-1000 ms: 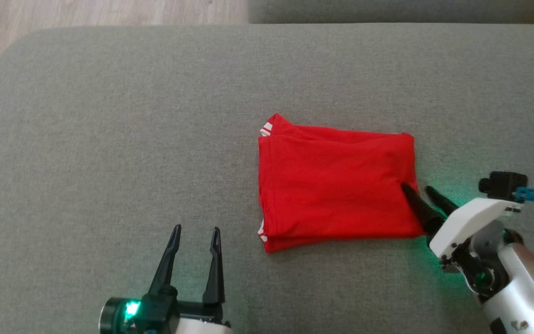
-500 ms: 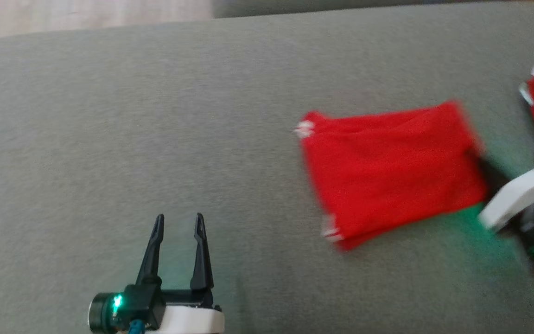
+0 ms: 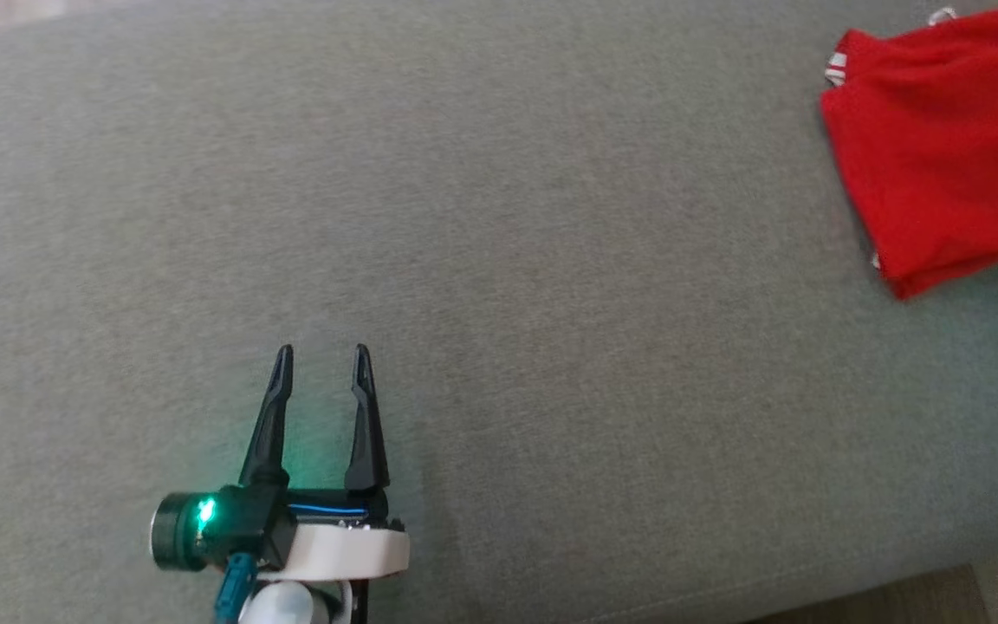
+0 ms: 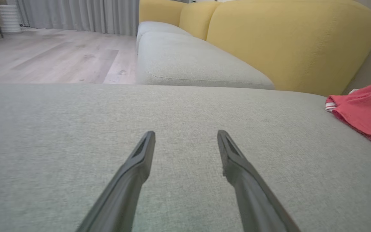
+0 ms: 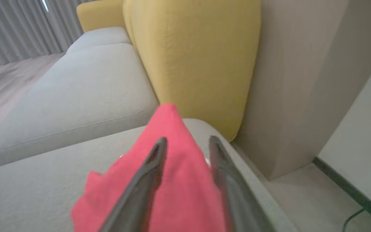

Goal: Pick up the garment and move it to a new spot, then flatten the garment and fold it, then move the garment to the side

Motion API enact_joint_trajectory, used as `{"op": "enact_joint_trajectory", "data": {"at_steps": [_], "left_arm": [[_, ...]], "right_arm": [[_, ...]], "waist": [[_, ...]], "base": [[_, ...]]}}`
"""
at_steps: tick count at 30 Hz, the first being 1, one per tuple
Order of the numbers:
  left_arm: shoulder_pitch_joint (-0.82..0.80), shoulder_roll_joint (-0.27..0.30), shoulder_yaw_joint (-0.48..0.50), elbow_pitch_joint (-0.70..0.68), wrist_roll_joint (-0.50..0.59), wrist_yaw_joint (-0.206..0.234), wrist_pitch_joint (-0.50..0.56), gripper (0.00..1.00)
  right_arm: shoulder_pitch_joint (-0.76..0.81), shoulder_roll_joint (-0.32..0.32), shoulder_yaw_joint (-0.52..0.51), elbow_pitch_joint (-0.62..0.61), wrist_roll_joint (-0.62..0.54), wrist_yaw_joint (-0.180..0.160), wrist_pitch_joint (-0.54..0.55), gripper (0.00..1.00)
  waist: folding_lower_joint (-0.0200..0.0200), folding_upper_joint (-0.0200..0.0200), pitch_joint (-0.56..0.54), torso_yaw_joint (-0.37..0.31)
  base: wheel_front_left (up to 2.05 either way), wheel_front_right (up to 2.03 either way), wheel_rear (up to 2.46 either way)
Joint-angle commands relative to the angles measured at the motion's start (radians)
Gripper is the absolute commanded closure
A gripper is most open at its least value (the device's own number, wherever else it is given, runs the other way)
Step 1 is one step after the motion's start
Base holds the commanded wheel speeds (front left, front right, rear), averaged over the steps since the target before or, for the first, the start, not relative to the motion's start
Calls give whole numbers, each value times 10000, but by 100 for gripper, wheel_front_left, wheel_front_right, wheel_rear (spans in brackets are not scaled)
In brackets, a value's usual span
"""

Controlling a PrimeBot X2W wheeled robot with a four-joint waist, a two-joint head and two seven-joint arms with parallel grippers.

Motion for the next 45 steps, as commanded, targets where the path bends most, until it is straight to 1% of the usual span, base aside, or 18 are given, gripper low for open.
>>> {"op": "enact_joint_trajectory", "data": {"at_steps": [1,3,7,11,14,15,17,19,22,23,26,28,31,35,39,45], "left_arm": [[-250,-66,335,-241,-12,-47,-65,0],[-284,-66,360,-232,-20,-99,-65,0],[-284,-66,348,-226,-22,-192,-65,0],[-214,-66,255,-291,-96,-225,-65,0],[-93,-66,192,-420,-29,-252,-65,0],[-93,-66,192,-420,-29,-252,-65,0],[45,-66,180,-520,-17,-256,-65,0],[199,-66,210,-616,-15,-239,-65,0],[545,-66,298,-723,-30,-197,-65,0],[671,-66,325,-774,16,-194,-65,0],[986,-66,391,-1029,165,-188,-65,0],[1193,-66,432,-1187,290,-165,-65,0],[1604,-66,549,-1415,390,-79,-65,0],[2338,-66,879,-1675,444,4,-65,0],[2630,-66,1074,-1638,627,-97,-65,0],[2612,-66,1202,-1536,711,-199,-65,0]], "right_arm": [[-151,-299,-139,-159,-267,67,-201,0],[-133,50,-239,-167,-701,67,-420,0],[570,1053,131,-668,-1469,67,-781,0],[1694,2117,1085,-1426,-1849,67,-1215,0],[2522,2838,1986,-1699,-2088,67,-1695,0],[2522,2838,1986,-1699,-2088,67,-1695,0],[3062,3255,2633,-1736,-2186,67,-2224,0],[3530,3525,3132,-1685,-2503,67,-2723,0],[4146,3871,3327,-1766,-3239,67,-3109,0],[4321,3974,3228,-2022,-3638,67,-3138,0],[5176,4437,2475,-3560,-4695,67,-3151,0],[5930,4811,1809,-4418,-5098,67,-3153,0],[6957,5192,1083,-5189,-5403,67,-3155,0],[7914,5374,538,-5374,-5665,67,-3156,0],[8098,5462,339,-5473,-5672,67,-3156,0],[8056,5532,203,-5534,-5675,67,-3157,0]], "waist": [[-1,0,70,-132],[-1,0,-28,-156],[-1,0,-456,-41],[-1,0,-1065,247],[-1,0,-1634,533],[-1,0,-1634,533],[-1,0,-1999,747],[-1,0,-2400,979],[-1,0,-2983,1262],[-1,0,-3134,1321],[-1,0,-3391,1475],[-1,0,-3532,1556],[-1,0,-3706,1596],[-1,0,-3860,1651],[-1,0,-3898,1711],[-1,0,-3938,1743]], "base": [[0,0,0],[0,0,0],[0,0,0],[0,0,0],[0,0,0],[0,0,0],[0,0,0],[0,0,0],[0,0,0],[0,0,0],[0,0,0],[0,0,0],[0,0,0],[0,0,0],[0,0,0],[0,0,0]]}}
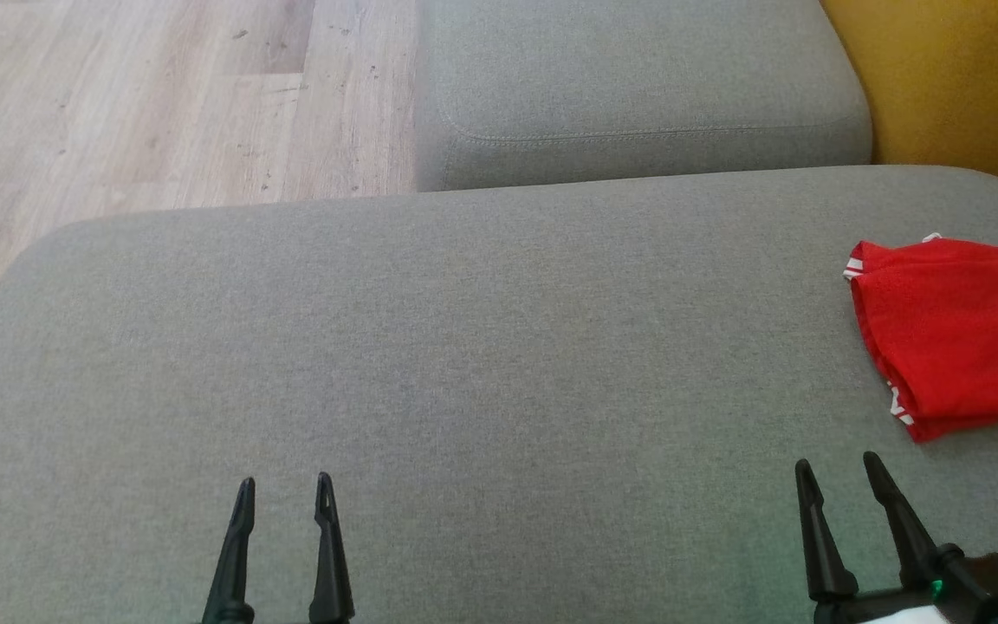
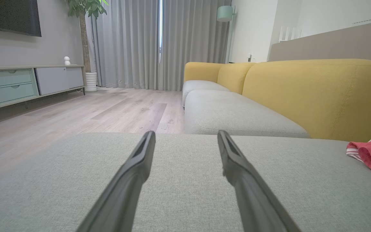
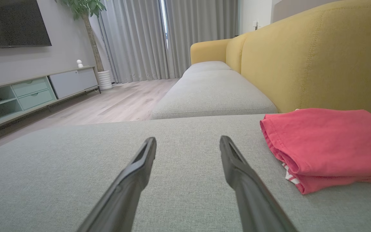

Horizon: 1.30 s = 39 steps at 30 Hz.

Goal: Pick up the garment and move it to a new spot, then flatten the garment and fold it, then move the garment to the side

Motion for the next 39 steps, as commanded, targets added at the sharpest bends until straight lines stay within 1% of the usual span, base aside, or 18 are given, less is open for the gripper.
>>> {"op": "enact_joint_trajectory", "data": {"at_steps": [1,4,5,7,13,39], "left_arm": [[-386,-74,335,-279,84,-26,-63,0],[-387,-74,348,-271,126,-27,-63,0],[-1,-2,9,35,27,5,4,100],[33,-4,-15,280,-35,13,7,100],[-54,28,97,264,-676,-64,96,100],[-893,187,655,1000,-3900,-806,705,100]], "right_arm": [[-466,-63,183,-365,-75,67,-108,0],[-513,-48,217,-366,-99,67,-108,0],[-34,56,15,16,8,0,2,100],[19,68,41,255,48,0,15,100],[-96,48,15,272,687,3,118,100],[-885,-47,-163,637,3884,17,723,100]], "waist": [[1,0,0,-7],[1,0,-3,-34],[1,0,-2,-30],[1,0,1,-30],[1,0,31,-42],[1,0,163,-102]], "base": [[0,0,0],[0,0,0],[0,0,0],[0,0,0],[0,0,0],[0,0,0]]}}
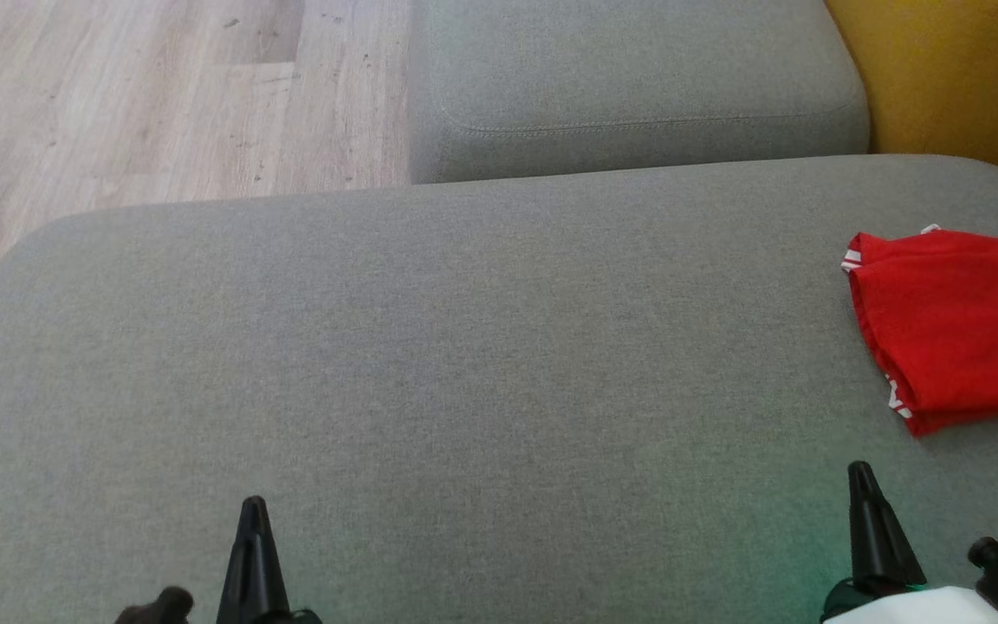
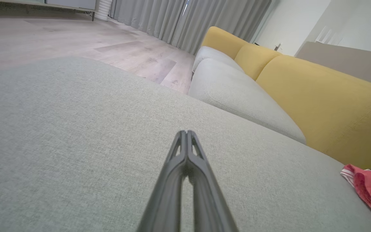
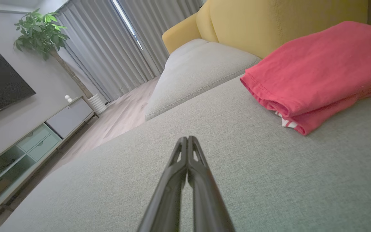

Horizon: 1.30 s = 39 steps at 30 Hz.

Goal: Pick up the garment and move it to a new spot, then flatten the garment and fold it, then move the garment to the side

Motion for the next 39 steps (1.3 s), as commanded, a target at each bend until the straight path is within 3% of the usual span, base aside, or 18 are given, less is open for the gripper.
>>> {"op": "enact_joint_trajectory", "data": {"at_steps": [1,39], "left_arm": [[-485,101,247,-228,-285,-100,33,100],[-1546,181,1220,520,-4696,-1060,1007,100]], "right_arm": [[-496,-129,-53,-252,313,19,69,100],[-1561,-126,-467,199,4701,39,1051,100]], "waist": [[0,0,7,-3],[0,0,203,-88]], "base": [[0,0,0],[0,0,0]]}}
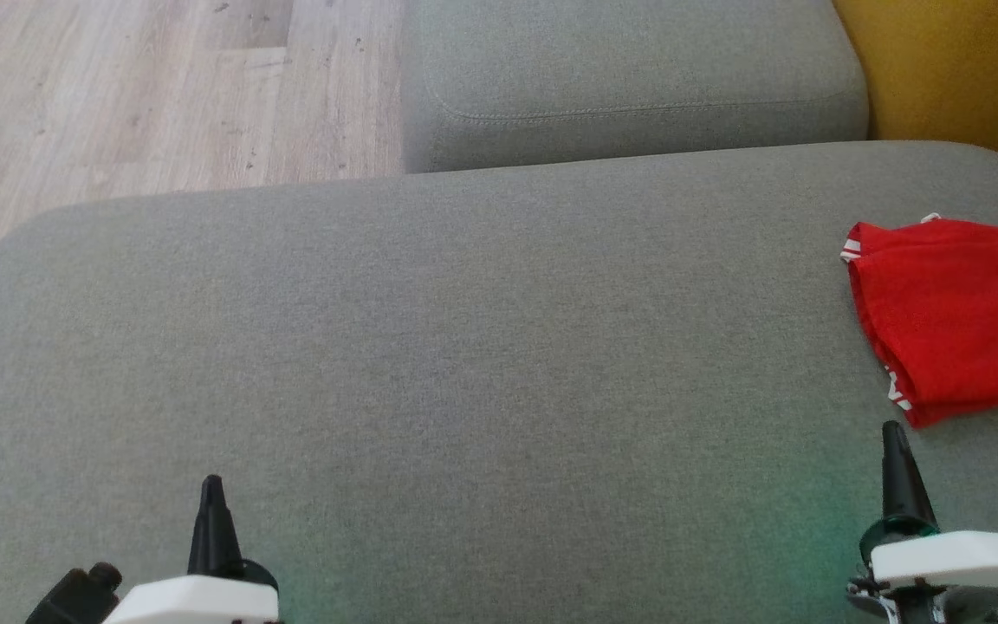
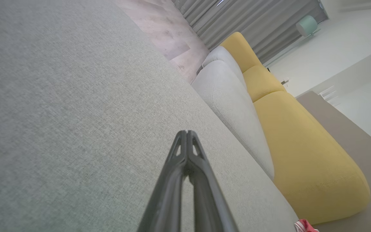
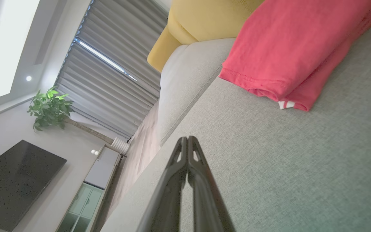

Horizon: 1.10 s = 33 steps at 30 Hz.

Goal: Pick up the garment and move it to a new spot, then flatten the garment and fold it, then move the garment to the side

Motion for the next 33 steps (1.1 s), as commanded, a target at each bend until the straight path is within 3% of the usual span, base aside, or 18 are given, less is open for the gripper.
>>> {"op": "enact_joint_trajectory", "data": {"at_steps": [1,33], "left_arm": [[-558,122,319,-247,-269,-102,54,100],[-1488,113,1268,432,-3993,-931,986,100]], "right_arm": [[-549,-124,44,-274,290,40,57,100],[-1477,-55,-408,124,4006,57,981,100]], "waist": [[0,0,6,-2],[0,0,175,-76]], "base": [[0,0,0],[0,0,0]]}}
